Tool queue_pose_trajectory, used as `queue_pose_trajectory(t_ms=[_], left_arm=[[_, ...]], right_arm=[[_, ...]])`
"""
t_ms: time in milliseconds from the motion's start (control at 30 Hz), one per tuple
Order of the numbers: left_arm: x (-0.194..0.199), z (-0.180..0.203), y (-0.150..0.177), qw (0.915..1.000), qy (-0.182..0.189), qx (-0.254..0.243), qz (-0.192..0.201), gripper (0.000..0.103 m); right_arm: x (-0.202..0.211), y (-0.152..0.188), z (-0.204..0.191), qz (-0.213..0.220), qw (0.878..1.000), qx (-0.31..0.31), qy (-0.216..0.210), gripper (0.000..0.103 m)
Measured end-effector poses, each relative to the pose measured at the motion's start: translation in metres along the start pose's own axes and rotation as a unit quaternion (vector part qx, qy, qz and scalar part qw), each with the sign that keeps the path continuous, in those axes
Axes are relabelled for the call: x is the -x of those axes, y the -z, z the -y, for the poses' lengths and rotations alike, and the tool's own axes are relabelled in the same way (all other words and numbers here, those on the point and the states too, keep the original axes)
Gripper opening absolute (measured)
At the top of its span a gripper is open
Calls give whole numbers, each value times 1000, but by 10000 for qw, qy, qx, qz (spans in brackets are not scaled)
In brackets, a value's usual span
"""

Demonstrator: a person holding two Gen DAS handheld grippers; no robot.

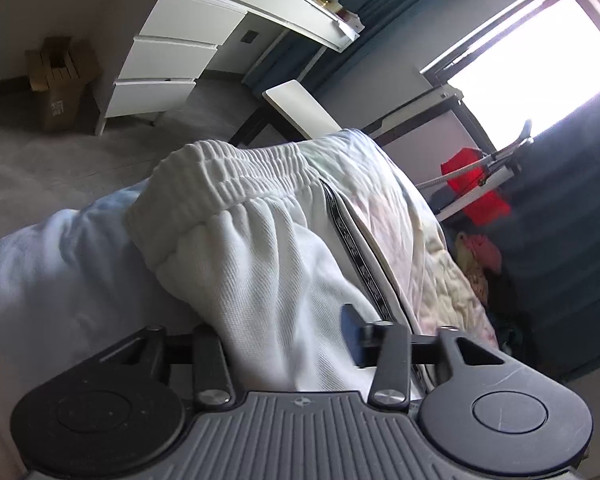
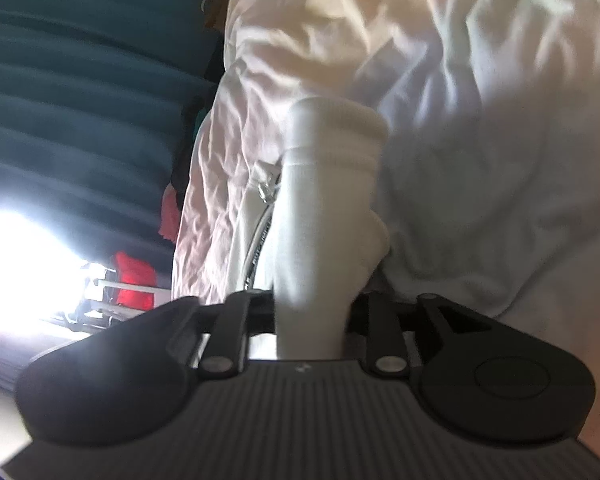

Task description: Fold clothes

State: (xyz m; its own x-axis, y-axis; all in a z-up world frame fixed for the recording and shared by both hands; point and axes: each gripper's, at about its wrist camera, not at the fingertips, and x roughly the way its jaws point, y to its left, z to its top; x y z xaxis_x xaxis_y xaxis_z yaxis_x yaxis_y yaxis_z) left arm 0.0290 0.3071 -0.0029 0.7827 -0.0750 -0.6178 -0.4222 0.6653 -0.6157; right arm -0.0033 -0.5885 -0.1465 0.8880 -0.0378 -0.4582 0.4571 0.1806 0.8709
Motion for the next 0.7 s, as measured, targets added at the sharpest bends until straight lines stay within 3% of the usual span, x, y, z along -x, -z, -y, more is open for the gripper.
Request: queue_pose_trajectory(t_ms=[67,100,267,433,533,633,700], left_arm=[[5,11,10,9997,-190,-120,104,67],[9,17,16,9989,-320,-240,225,72],[36,49,61,9888,-682,-996,878,80],[50,80,101,9738,-646,-1720,1339,80],[46,116,116,9609,-280,-2302,1513,81],[22,153,139,9499,91,-2862,1255,81],[4,176,165,9340,287,-3386,1101,81]], right_arm=[[-4,-1,6,-16,9997,-156,-162,69],[-4,-1,6,21,9995,-193,-258,70],[-11,-6,3,99,9992,-61,-390,71],[-19,-13,7,268,9992,-27,-301,71],[-22,-15,8,329,9990,58,-280,71],[-25,-17,6,368,9987,261,-227,71],[-25,-18,6,395,9987,239,-221,71]])
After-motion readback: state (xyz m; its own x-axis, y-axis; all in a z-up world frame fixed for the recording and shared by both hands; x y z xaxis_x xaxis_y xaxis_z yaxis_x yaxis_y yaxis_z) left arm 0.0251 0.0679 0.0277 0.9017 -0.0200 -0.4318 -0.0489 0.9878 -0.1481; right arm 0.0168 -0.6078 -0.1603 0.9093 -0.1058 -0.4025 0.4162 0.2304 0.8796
